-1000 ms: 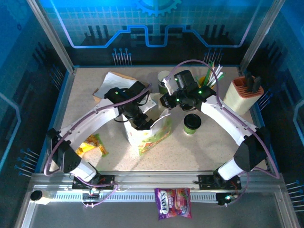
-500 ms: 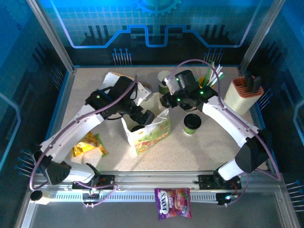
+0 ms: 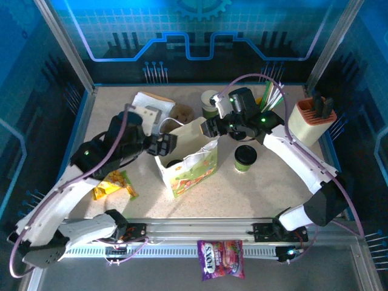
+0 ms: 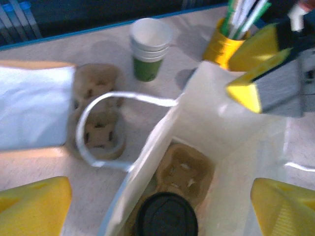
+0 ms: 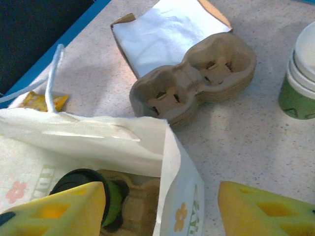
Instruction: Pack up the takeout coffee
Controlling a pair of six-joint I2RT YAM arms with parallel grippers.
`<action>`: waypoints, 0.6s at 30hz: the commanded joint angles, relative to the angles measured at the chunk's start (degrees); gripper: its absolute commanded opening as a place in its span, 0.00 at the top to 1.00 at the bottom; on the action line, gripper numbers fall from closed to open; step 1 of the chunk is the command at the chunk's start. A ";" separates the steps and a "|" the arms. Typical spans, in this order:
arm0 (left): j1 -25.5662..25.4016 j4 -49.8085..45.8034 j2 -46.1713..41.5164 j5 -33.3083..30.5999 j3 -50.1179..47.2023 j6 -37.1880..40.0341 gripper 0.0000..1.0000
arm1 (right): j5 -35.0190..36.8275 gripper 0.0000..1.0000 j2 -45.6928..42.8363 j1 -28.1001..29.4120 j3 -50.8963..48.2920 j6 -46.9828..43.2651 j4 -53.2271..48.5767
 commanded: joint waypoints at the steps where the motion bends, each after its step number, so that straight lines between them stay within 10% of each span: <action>1: 0.31 -9.44 -4.71 -6.09 -3.93 -11.46 0.08 | -8.57 0.34 0.85 -1.10 0.29 1.77 -2.53; 8: -2.06 -7.10 -7.95 7.96 -9.78 -19.79 0.18 | -15.87 0.32 -0.37 -1.10 -0.78 4.47 -2.67; 18: -2.18 -4.04 -4.12 9.23 -9.18 -17.29 0.36 | -18.54 0.32 -7.76 -0.51 -7.13 6.91 -1.67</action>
